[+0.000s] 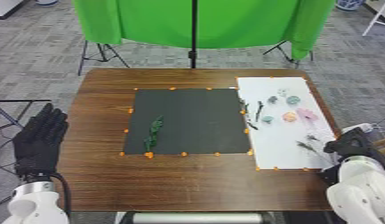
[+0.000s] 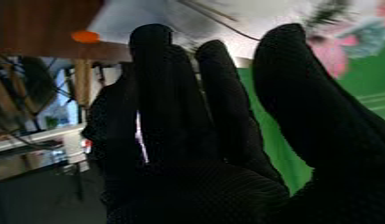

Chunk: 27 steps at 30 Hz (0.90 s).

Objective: Arrange flowers

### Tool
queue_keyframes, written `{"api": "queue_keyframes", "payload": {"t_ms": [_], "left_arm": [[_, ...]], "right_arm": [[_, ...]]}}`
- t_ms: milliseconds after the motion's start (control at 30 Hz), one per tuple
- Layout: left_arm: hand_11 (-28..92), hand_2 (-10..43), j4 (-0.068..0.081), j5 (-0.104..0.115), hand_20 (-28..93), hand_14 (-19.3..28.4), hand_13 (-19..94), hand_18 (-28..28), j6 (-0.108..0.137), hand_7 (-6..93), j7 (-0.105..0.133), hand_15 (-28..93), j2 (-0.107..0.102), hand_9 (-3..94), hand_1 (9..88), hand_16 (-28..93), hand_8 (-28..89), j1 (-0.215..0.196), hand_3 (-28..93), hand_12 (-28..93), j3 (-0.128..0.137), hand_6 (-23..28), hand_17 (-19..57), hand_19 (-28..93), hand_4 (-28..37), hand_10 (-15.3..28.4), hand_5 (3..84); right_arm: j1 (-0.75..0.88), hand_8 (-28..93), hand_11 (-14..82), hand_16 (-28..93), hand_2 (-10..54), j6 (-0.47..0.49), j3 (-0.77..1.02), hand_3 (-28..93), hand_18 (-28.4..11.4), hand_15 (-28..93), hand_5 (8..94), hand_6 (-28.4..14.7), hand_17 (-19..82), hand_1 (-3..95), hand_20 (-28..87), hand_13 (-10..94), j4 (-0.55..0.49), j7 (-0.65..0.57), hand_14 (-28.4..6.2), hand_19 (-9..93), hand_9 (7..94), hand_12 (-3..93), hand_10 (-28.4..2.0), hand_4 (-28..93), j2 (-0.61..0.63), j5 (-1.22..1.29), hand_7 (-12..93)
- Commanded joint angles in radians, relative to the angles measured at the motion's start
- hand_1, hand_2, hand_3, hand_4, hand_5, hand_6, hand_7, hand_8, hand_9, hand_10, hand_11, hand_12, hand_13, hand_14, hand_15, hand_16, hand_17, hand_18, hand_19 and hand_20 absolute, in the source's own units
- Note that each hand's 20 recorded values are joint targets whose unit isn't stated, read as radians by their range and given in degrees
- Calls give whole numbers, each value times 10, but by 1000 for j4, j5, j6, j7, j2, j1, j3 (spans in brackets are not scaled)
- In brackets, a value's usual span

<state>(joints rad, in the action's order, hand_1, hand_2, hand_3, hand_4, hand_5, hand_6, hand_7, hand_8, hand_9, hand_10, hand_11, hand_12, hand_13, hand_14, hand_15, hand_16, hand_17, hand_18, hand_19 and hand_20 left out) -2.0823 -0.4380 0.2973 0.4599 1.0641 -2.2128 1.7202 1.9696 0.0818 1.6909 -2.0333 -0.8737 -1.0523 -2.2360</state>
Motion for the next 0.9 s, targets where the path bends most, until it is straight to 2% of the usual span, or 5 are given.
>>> {"api": "queue_keyframes", "payload": {"t_ms": [33, 133, 267, 367, 900], "left_arm": [[150, 115, -9, 43, 101, 130, 256, 125, 2, 60, 7, 189, 13, 356, 270, -51, -86, -27, 792, 69, -5, 92, -47, 283, -283, 142, 447], [153, 116, -10, 38, 102, 136, 264, 126, 4, 60, 4, 199, 16, 362, 269, -49, -86, -31, 791, 70, -6, 93, -47, 284, -283, 143, 449], [154, 117, -9, 45, 103, 138, 268, 128, -2, 58, 0, 204, 19, 365, 269, -51, -85, -30, 791, 70, -8, 96, -47, 286, -283, 143, 453], [155, 118, -11, 46, 104, 137, 269, 129, -2, 58, -2, 205, 21, 366, 269, -53, -85, -30, 790, 70, -6, 96, -47, 286, -283, 143, 453], [157, 122, -12, 59, 104, 137, 273, 130, -5, 59, -7, 206, 25, 370, 267, -56, -85, -41, 791, 70, -15, 97, -48, 291, -283, 145, 455]], "right_arm": [[5, -149, 286, 179, -95, -57, -29, 832, -237, 619, 685, -29, 333, 475, 343, 557, 28, 4, -140, 929, 626, 193, -168, -283, -1, -67, 267], [4, -153, 309, 186, -95, -104, -48, 835, -236, 627, 686, -26, 334, 475, 341, 557, 40, -1, -140, 931, 624, 202, -169, -283, -3, -82, 299], [-8, 4, 301, 267, -95, -187, -71, 622, -229, 636, 726, -24, 361, 592, 348, 616, 51, -4, -128, 932, 711, 311, -150, -283, -1, -105, 417], [-9, 30, 192, 332, -95, -220, -80, 656, -229, 611, 770, -18, 375, 596, 351, 658, 46, 2, -113, 932, 801, 423, -135, -283, 6, -117, 429], [-84, 117, 178, 353, -95, -403, -215, 780, -236, 593, 800, -23, 394, 561, 365, 696, -104, 31, -113, 932, 833, 430, -139, -283, 47, -30, 390]]}}
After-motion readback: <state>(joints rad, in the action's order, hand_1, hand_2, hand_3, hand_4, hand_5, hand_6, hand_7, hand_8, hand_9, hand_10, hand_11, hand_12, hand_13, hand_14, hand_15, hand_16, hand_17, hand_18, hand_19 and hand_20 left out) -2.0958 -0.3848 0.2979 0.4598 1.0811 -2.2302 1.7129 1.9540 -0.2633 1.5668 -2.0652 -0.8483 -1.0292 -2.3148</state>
